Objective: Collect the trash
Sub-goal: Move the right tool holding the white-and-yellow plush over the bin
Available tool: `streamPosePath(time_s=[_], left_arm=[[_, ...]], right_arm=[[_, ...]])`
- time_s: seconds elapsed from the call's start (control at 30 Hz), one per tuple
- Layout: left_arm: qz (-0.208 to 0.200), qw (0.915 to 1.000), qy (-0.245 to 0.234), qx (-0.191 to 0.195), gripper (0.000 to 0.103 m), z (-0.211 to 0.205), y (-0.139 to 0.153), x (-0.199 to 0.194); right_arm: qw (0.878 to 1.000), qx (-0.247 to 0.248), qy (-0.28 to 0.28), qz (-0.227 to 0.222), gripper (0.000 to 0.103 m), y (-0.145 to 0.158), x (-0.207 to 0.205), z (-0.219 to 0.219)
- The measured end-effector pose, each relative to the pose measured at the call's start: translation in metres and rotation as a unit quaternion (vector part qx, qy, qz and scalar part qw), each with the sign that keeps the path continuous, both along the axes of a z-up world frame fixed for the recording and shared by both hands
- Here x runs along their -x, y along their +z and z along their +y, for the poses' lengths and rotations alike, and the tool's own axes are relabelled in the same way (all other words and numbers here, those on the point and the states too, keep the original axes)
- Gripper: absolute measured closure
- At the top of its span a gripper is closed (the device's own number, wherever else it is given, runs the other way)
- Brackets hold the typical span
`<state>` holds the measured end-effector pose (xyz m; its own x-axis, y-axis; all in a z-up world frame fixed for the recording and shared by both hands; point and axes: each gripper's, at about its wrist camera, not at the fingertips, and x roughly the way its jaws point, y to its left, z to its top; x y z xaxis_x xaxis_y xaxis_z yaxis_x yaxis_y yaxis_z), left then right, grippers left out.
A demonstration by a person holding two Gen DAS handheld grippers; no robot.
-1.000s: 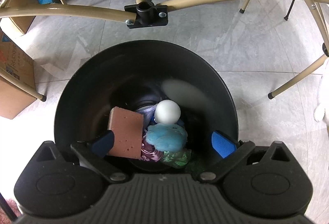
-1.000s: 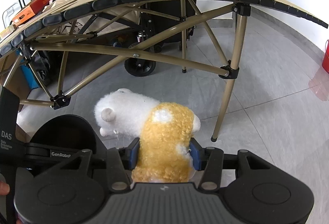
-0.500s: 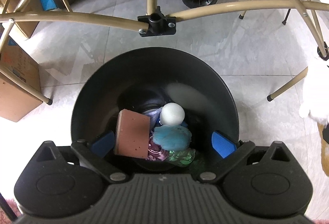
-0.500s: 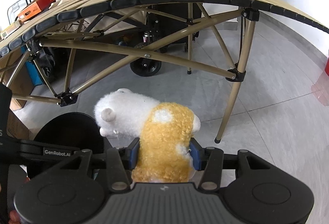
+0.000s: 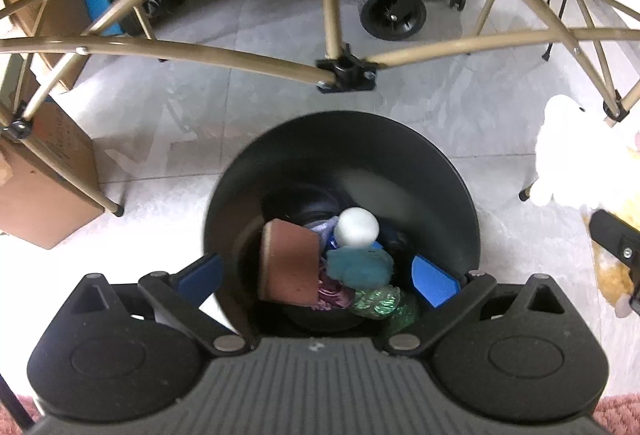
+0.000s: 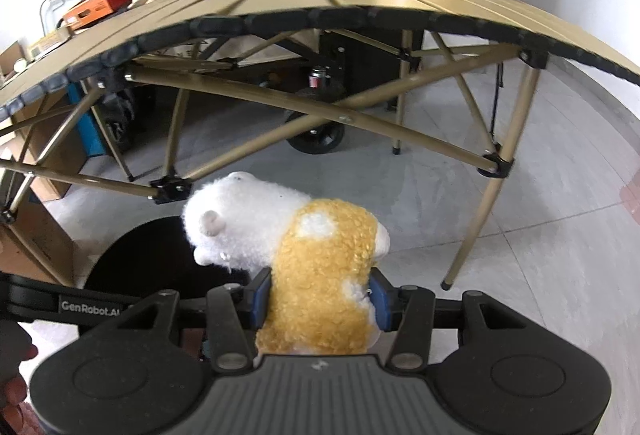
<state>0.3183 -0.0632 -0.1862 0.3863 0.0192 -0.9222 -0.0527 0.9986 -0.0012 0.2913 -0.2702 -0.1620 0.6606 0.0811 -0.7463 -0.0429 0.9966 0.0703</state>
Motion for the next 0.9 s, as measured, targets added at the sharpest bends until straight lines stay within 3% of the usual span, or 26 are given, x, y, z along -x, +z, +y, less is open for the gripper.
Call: streamPosePath(time_s=[0.47,0.9], left_arm=[[-0.038,0.998,0.05,0.002,0.0,0.065,0.031,0.028],[-0.037,0.9955,0.087,-0.01,0.0,0.1,0.031,0.035]], right_arm=[[0.997,-0.001,0.073,0.001,0.055,0.005,-0.005,0.075],[0.991,0.004,0.129,0.04,0.055,-0.014,-0.016,0.132]])
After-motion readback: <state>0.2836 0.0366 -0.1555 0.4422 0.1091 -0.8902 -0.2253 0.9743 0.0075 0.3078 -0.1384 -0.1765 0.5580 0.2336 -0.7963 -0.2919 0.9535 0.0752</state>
